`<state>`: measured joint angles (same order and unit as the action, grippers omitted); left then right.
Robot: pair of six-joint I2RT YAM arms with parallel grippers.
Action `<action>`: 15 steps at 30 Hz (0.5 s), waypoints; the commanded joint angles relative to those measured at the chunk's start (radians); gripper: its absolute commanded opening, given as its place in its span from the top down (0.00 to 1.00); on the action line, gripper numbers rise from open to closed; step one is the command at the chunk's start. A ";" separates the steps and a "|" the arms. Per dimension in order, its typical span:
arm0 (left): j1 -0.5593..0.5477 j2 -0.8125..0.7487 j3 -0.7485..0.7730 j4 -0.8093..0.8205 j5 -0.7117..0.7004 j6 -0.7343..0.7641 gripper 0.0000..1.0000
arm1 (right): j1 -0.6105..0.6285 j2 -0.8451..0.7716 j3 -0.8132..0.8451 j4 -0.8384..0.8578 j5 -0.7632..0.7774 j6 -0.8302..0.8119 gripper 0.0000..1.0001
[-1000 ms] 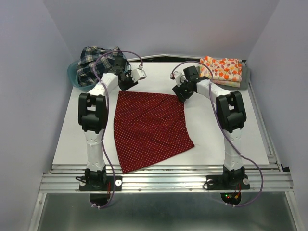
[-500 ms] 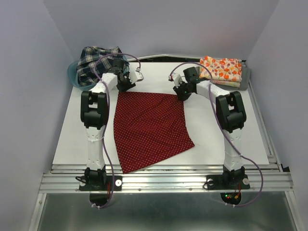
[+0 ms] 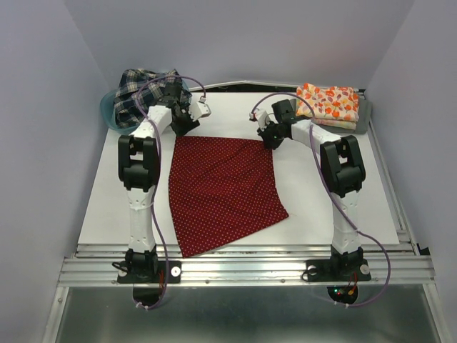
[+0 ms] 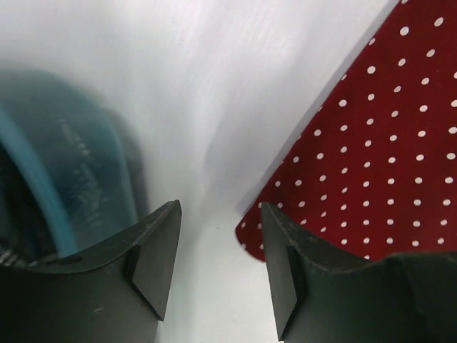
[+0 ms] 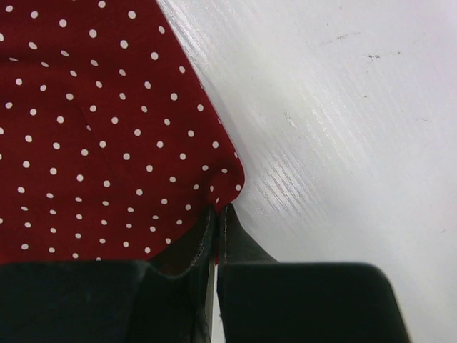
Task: Fold and stack the skirts
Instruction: Fold the skirt
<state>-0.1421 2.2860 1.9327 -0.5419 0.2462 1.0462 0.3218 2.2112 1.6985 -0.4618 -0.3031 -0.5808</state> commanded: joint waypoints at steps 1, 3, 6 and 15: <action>0.009 -0.057 0.147 -0.111 0.022 0.000 0.40 | -0.004 -0.021 -0.030 0.008 0.027 -0.024 0.99; 0.015 -0.051 0.161 -0.136 0.041 0.014 0.40 | -0.004 -0.019 -0.026 0.008 0.028 -0.024 0.99; 0.016 -0.046 0.134 -0.145 0.060 0.037 0.40 | -0.013 -0.018 -0.019 0.008 0.033 -0.025 0.99; 0.016 0.042 0.164 -0.222 0.097 0.067 0.40 | -0.013 -0.013 -0.019 0.008 0.061 -0.040 0.99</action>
<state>-0.1326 2.3081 2.0567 -0.6930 0.3058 1.0824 0.3191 2.2112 1.6978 -0.4618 -0.2863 -0.5945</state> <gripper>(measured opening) 0.600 0.036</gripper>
